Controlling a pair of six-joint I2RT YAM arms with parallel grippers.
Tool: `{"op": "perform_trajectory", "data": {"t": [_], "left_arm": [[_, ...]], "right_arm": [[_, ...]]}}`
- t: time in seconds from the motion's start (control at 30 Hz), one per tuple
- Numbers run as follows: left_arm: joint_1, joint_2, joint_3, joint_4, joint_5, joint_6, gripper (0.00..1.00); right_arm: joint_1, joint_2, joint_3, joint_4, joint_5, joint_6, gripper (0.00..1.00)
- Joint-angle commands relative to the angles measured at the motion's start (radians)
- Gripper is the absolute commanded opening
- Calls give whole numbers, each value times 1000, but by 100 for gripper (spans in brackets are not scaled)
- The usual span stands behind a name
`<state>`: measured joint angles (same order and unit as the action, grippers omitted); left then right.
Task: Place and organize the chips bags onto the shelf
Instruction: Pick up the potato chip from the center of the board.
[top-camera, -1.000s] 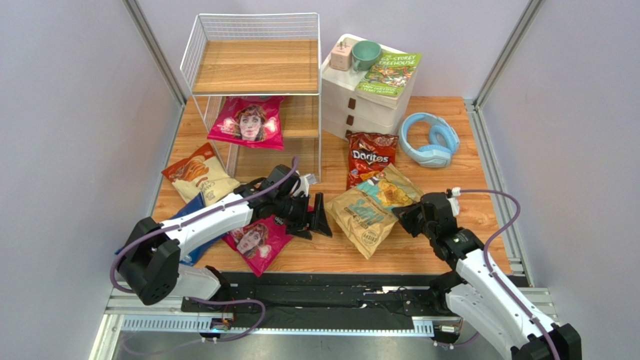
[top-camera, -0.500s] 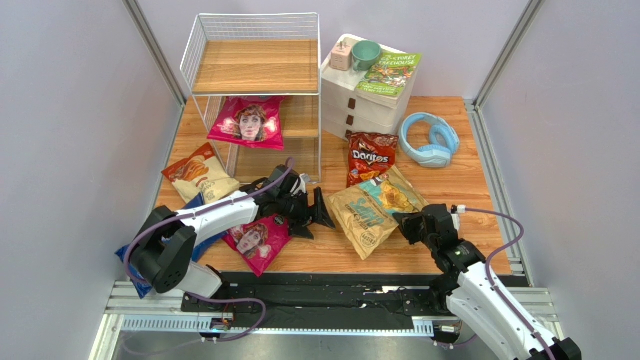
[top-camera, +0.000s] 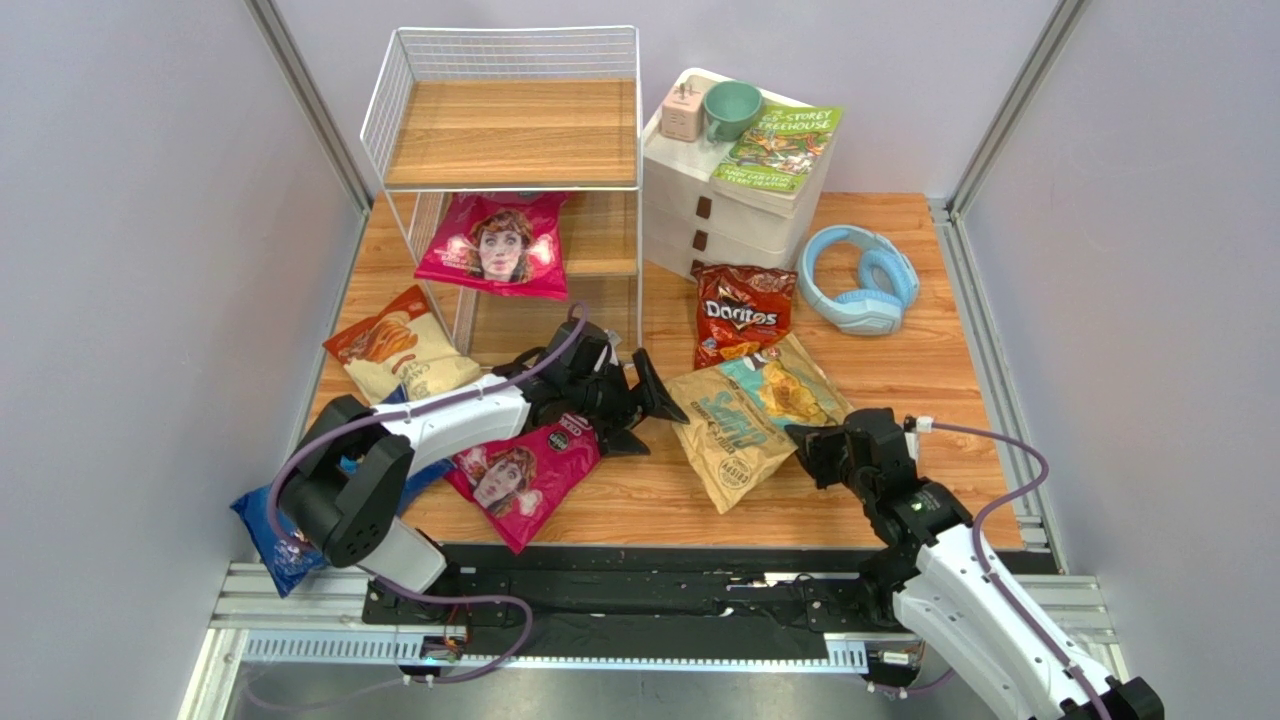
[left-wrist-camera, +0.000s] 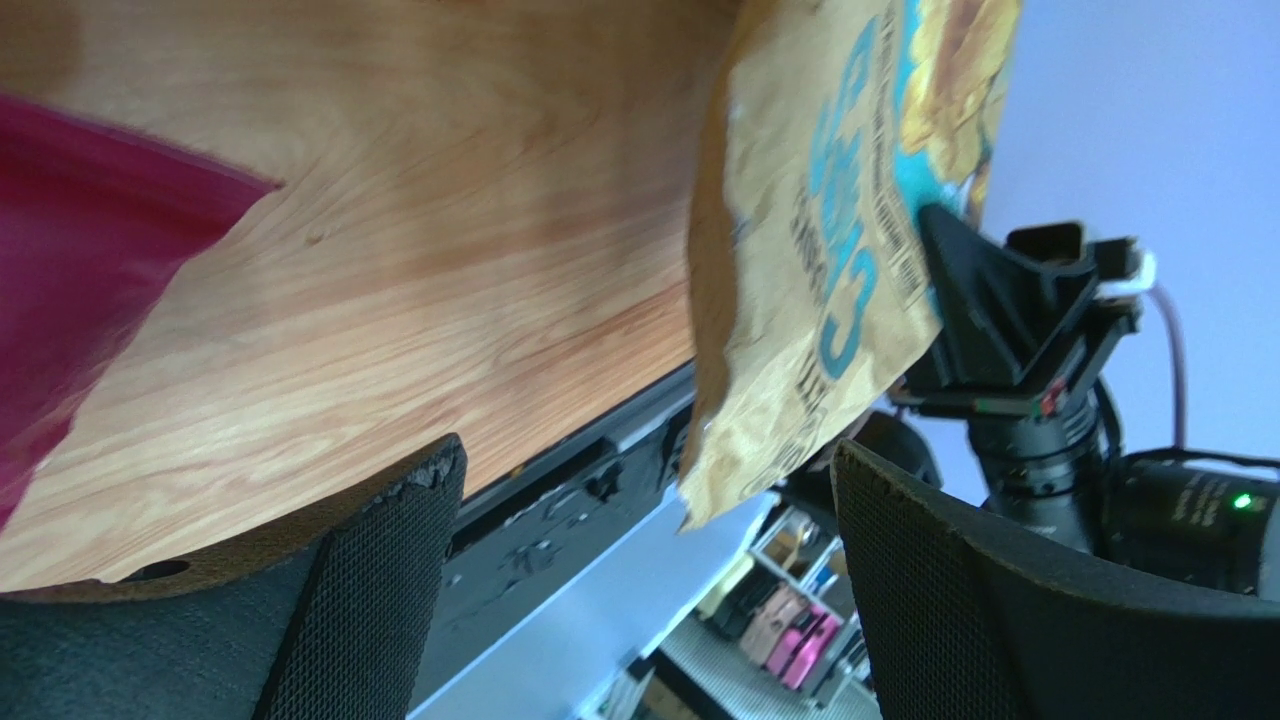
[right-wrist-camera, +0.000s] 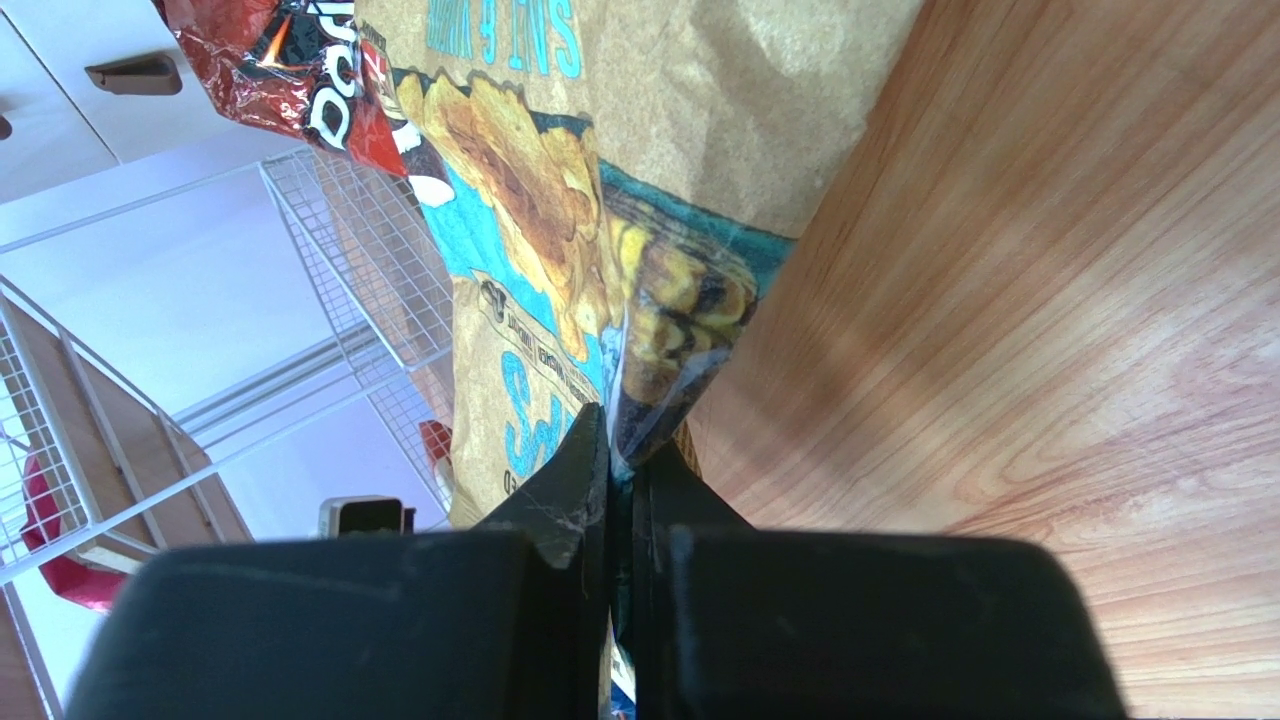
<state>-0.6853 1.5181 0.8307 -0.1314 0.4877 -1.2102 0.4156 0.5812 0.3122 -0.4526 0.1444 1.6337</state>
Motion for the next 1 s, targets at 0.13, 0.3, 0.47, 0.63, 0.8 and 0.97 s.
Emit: {"op": "perform_trajectory", "data": {"t": [0.13, 0.3, 0.47, 0.63, 0.8, 0.97], "left_arm": [[-79, 59, 102, 87, -127, -75, 92], [-117, 85, 91, 182, -150, -101, 92], [-118, 140, 93, 291, -172, -117, 91], [-120, 178, 122, 329, -215, -107, 91], [-120, 185, 136, 352, -270, -83, 91], [-129, 205, 165, 374, -227, -92, 79]], "right_arm": [[5, 11, 38, 74, -22, 69, 0], [5, 12, 45, 75, -38, 75, 0], [5, 6, 42, 88, -61, 84, 0], [5, 3, 44, 88, -89, 81, 0], [6, -14, 42, 69, -103, 83, 0], [6, -34, 33, 61, -95, 94, 0]]}}
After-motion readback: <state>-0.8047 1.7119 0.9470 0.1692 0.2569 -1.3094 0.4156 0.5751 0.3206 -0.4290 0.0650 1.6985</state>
